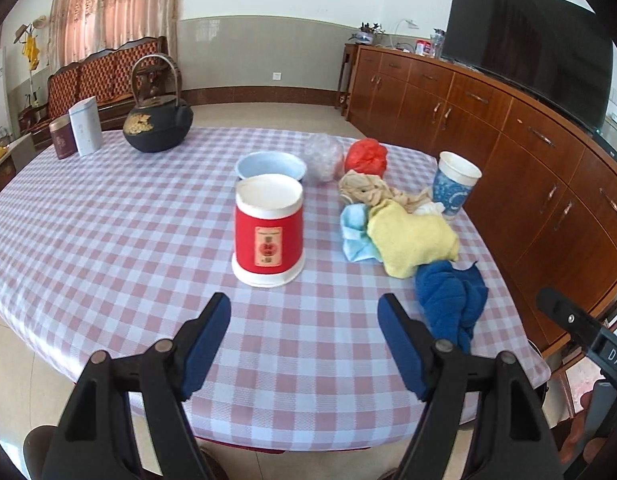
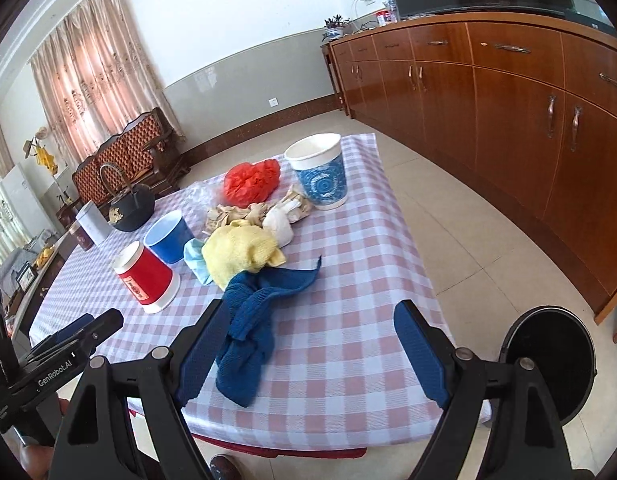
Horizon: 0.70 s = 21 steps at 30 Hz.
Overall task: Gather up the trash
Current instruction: 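Grasp the blue towel with the right tool while the left tool grasps the red cup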
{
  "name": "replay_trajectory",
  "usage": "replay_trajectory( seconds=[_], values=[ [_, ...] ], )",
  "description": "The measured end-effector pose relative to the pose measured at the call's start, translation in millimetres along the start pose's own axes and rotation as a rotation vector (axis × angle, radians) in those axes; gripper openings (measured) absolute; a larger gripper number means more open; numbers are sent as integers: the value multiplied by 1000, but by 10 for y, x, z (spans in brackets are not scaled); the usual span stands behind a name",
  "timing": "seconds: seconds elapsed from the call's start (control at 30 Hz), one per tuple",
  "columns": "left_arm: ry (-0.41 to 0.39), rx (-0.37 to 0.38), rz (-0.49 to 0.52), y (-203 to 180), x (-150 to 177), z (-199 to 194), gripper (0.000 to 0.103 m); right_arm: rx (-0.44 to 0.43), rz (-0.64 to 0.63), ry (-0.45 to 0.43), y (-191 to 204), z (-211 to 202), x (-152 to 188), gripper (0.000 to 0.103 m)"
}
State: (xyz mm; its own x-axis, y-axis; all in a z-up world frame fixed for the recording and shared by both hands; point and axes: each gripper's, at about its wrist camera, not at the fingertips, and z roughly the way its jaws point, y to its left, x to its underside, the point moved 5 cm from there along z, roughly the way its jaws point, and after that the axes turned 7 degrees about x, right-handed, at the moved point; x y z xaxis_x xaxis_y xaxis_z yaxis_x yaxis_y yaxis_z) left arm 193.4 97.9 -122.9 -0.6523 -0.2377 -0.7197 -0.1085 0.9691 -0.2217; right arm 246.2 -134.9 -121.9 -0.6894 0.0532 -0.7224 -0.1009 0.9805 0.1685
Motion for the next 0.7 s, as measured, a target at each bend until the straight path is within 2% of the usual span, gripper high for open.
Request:
replay_trajectory(
  seconds=[0.27, 0.7],
  values=[
    [-9, -13, -26, 177, 44, 13, 77, -22, -35, 59, 329, 340, 90, 86],
    [27, -12, -35, 231, 69, 214, 77, -38, -59, 152, 529, 795, 241, 86]
  ],
)
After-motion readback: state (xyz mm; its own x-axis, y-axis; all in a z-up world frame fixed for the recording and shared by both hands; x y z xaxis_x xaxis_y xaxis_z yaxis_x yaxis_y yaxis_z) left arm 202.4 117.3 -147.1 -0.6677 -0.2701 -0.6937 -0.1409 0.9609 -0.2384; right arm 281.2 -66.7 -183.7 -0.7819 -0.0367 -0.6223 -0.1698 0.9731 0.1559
